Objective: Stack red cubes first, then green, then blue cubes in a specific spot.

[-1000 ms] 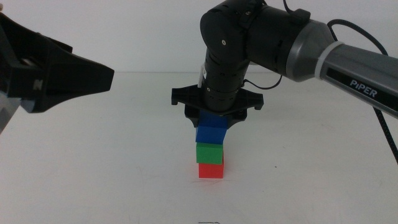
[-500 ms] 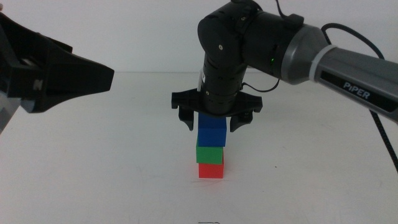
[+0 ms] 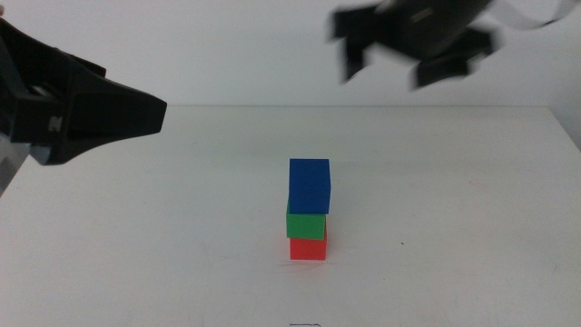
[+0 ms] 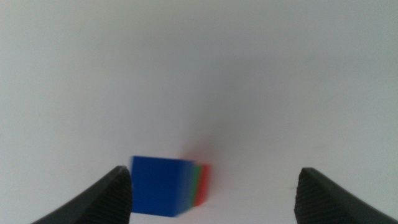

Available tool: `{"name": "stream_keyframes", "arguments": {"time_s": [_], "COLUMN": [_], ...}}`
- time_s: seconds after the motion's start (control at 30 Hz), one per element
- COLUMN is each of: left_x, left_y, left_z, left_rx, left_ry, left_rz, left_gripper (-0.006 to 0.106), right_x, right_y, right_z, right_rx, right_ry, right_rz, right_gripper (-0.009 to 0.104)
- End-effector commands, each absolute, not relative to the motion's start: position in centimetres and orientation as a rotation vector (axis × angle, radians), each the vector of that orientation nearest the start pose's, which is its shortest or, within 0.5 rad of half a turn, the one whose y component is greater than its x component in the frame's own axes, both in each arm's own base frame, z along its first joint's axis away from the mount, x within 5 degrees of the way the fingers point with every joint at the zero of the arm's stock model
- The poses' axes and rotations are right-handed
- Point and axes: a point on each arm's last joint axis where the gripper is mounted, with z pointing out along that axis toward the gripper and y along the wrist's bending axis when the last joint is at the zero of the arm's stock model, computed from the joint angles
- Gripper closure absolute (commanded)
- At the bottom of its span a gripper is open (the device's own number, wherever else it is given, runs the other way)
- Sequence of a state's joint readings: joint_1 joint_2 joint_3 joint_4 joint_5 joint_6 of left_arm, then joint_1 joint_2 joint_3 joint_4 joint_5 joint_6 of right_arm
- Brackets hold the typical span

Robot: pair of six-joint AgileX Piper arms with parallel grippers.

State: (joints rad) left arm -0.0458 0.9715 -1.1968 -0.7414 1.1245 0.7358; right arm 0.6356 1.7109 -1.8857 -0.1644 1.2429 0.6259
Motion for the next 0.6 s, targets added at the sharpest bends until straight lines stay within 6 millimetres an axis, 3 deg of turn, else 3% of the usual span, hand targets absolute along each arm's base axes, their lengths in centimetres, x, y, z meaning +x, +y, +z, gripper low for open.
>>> {"name": "stream_keyframes", "arguments": {"time_s": [0.0, 0.17, 0.33, 0.47, 0.57], "left_x": [15.5, 15.5, 15.5, 15.5, 15.5], "left_y": [-6.4, -6.4, -6.4, -6.4, -6.4], "left_z": [44.4, 44.4, 44.4, 44.4, 44.4], "left_rx": [0.720, 0.720, 0.720, 0.720, 0.720], "left_ry": [1.925, 1.925, 1.925, 1.925, 1.925], "left_rz": [-0.576, -0.576, -0.576, -0.576, -0.576], "left_gripper": [0.007, 0.007, 0.007, 0.007, 0.007], "right_x": [27.9, 24.7, 20.1, 17.5, 16.9], "right_y": [15.9, 8.1, 1.5, -1.1, -1.9], "right_z": [45.2, 46.6, 45.4, 43.3, 42.0], "right_rx": [-0.030, 0.036, 0.073, 0.082, 0.077], "right_ry": [2.437, 2.226, 2.014, 1.935, 1.942], "right_rz": [0.227, 0.205, 0.105, 0.015, 0.001], "right_gripper": [0.028, 0.028, 0.028, 0.028, 0.028]}}
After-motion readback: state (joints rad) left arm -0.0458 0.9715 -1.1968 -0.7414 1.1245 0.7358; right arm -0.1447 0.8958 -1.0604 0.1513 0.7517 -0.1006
